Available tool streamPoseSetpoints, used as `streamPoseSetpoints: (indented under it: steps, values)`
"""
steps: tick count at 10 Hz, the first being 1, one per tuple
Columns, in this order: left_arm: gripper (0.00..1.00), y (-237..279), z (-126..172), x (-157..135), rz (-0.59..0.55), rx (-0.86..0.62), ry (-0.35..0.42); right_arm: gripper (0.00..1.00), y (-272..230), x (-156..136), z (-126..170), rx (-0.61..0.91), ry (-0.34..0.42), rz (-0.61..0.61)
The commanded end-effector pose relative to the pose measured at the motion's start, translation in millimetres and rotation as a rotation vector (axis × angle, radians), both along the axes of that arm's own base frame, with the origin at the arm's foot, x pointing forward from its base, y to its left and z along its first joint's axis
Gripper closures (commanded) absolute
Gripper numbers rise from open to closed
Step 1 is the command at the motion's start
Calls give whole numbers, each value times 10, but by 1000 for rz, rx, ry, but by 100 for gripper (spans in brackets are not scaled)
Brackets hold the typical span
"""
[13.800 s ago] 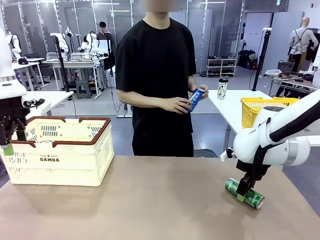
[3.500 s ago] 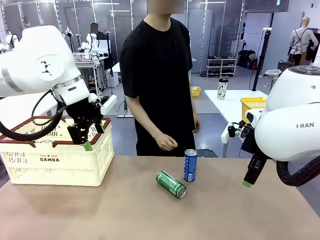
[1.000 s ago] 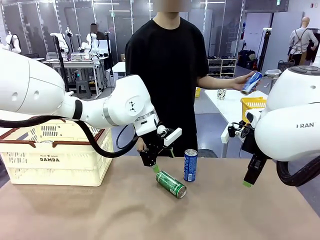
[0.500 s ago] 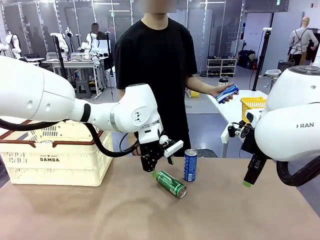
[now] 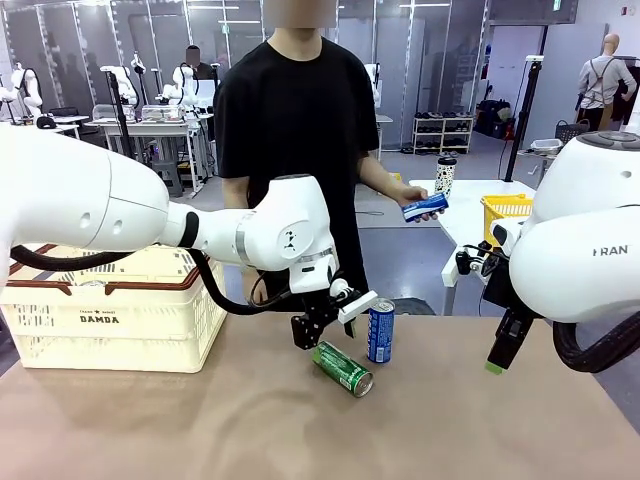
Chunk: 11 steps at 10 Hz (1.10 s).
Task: Place the drinks into the Shopping basket.
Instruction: Pick up one drink and place it into the Shopping basket.
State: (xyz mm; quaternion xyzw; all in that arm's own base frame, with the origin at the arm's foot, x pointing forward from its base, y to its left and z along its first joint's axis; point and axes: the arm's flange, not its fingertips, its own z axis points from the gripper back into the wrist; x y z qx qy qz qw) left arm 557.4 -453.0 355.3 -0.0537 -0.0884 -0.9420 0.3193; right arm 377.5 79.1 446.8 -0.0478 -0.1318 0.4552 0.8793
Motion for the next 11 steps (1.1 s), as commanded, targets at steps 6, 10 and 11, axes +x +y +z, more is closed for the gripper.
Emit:
streamPoseSetpoints:
  steps: [6,10,11]
  values:
    - [0,-205,-256,107,-4,88,16,0,-6,2,-1,0,1,-2]
    - [0,-285,-410,104,6,102,24,0,-6,2,-1,0,1,-2]
    - [0,-283,-423,96,6,104,14,0,-6,2,-1,0,1,-2]
